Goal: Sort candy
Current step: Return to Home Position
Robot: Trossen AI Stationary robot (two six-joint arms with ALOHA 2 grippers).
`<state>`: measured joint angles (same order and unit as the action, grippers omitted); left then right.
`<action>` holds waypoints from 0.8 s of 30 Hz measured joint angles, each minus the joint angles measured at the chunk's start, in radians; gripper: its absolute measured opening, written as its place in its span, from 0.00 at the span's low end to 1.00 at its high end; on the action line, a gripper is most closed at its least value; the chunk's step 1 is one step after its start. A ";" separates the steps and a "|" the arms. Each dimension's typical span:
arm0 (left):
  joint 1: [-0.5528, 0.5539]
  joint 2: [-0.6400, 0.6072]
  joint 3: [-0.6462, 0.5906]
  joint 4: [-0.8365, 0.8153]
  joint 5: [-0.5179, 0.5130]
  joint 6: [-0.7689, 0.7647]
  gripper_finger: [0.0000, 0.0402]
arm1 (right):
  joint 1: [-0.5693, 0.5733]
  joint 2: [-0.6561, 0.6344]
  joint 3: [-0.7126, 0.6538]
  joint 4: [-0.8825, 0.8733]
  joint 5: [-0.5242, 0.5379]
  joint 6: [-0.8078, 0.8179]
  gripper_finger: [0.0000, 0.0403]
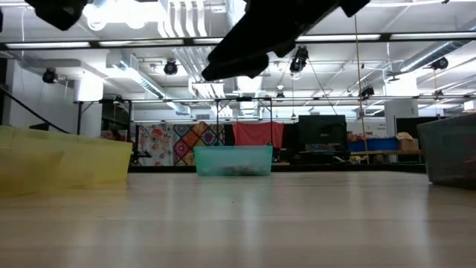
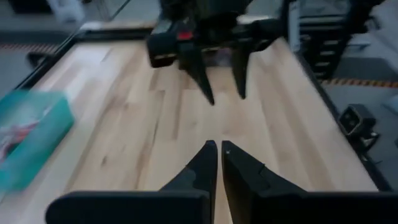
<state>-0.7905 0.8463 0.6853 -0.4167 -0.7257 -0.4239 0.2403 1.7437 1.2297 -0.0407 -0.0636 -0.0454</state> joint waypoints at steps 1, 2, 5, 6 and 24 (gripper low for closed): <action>0.017 -0.023 -0.030 0.052 0.024 0.051 0.02 | 0.000 -0.016 -0.020 0.016 0.010 -0.001 0.50; 0.038 -0.044 -0.062 0.101 0.049 0.087 0.01 | 0.001 -0.035 -0.040 0.035 0.020 -0.007 0.50; 0.132 -0.107 -0.148 0.191 0.142 0.154 0.00 | 0.002 -0.106 -0.120 0.108 0.064 -0.020 0.50; 0.169 -0.128 -0.173 0.202 0.183 0.169 0.00 | 0.001 -0.134 -0.151 0.140 0.080 -0.023 0.50; 0.665 -0.539 -0.329 0.122 0.769 0.345 0.00 | -0.014 -0.714 -0.727 0.359 0.296 0.019 0.50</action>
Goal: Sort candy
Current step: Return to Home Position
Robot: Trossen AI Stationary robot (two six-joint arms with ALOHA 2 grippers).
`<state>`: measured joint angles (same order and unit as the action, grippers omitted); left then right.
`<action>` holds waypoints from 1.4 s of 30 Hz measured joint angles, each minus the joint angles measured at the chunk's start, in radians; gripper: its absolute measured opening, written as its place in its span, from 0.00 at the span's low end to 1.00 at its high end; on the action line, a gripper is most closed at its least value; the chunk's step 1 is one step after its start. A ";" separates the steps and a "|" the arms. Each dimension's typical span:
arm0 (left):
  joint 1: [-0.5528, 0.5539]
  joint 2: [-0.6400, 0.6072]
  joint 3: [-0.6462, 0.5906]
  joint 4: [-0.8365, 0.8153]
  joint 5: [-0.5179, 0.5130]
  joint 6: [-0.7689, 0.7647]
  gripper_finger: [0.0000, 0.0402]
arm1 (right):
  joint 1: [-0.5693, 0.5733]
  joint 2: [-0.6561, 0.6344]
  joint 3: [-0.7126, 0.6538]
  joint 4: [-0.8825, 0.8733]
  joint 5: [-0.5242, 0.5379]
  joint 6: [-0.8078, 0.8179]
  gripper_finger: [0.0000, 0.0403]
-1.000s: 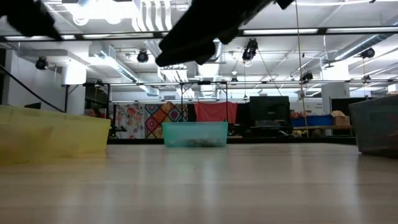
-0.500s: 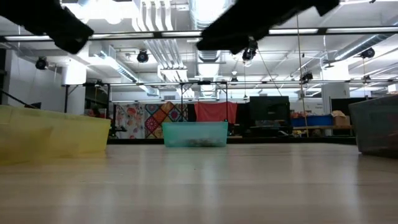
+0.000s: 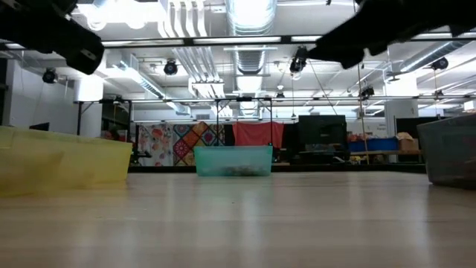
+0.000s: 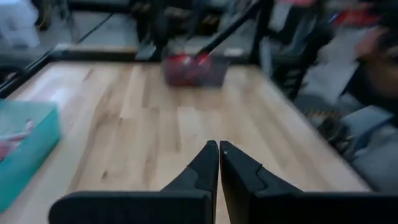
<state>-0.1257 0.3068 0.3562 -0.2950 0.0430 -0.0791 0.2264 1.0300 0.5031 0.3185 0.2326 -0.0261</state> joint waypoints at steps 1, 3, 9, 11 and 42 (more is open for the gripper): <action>-0.003 -0.038 -0.013 0.013 0.020 -0.004 0.00 | 0.000 -0.036 -0.028 0.003 0.009 0.001 0.50; -0.005 -0.113 -0.044 0.049 0.066 -0.010 0.00 | 0.000 -0.110 -0.089 0.002 0.033 0.007 0.50; -0.005 -0.310 -0.198 0.200 0.048 -0.023 0.00 | 0.000 -0.339 -0.256 0.055 0.133 -0.044 0.50; -0.005 -0.296 -0.264 0.287 0.048 -0.017 0.00 | 0.000 -0.430 -0.313 0.080 0.137 -0.057 0.50; -0.005 -0.153 -0.345 0.318 -0.018 -0.114 0.00 | -0.011 -0.987 -0.481 -0.257 0.317 -0.209 0.50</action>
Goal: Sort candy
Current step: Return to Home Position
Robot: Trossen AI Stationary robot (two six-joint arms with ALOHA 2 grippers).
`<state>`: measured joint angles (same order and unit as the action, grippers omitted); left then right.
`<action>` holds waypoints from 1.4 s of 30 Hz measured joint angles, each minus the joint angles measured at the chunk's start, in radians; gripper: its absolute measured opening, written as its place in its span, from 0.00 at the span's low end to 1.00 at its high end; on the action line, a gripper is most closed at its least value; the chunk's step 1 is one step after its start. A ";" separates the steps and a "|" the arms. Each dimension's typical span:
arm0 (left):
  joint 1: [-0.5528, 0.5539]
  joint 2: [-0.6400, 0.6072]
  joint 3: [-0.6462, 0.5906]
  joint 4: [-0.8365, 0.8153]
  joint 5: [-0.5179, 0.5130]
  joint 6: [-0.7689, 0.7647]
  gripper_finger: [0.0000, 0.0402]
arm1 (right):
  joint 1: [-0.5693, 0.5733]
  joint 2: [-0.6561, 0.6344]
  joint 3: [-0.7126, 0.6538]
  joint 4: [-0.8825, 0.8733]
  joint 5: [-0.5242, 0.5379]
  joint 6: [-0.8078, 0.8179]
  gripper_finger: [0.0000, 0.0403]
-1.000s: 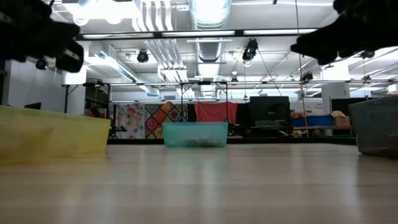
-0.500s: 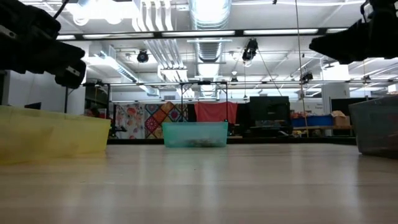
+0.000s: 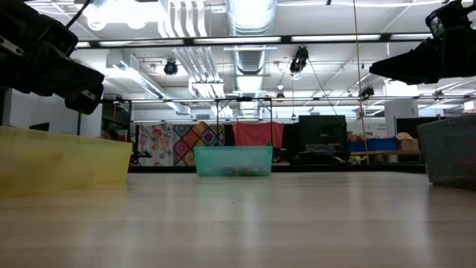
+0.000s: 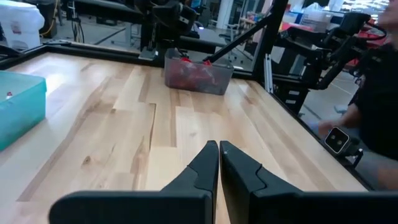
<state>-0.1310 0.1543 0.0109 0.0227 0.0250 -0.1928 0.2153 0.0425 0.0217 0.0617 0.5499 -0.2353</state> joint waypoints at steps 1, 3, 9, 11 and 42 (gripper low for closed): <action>0.000 0.002 0.000 0.000 0.000 0.000 0.00 | 0.000 0.000 0.000 0.000 0.000 0.000 0.50; 0.000 0.010 0.000 0.000 0.000 0.000 0.00 | 0.000 0.000 0.000 -0.001 0.000 -0.001 0.50; 0.000 0.022 0.000 0.000 0.000 0.000 0.00 | 0.000 0.000 0.002 -0.002 0.000 0.000 0.50; 0.000 0.025 0.000 0.000 0.000 0.000 0.00 | 0.000 0.000 0.002 -0.004 0.000 0.000 0.50; -0.001 0.032 0.000 0.000 0.001 0.000 0.00 | 0.000 0.000 0.004 -0.004 0.000 -0.001 0.50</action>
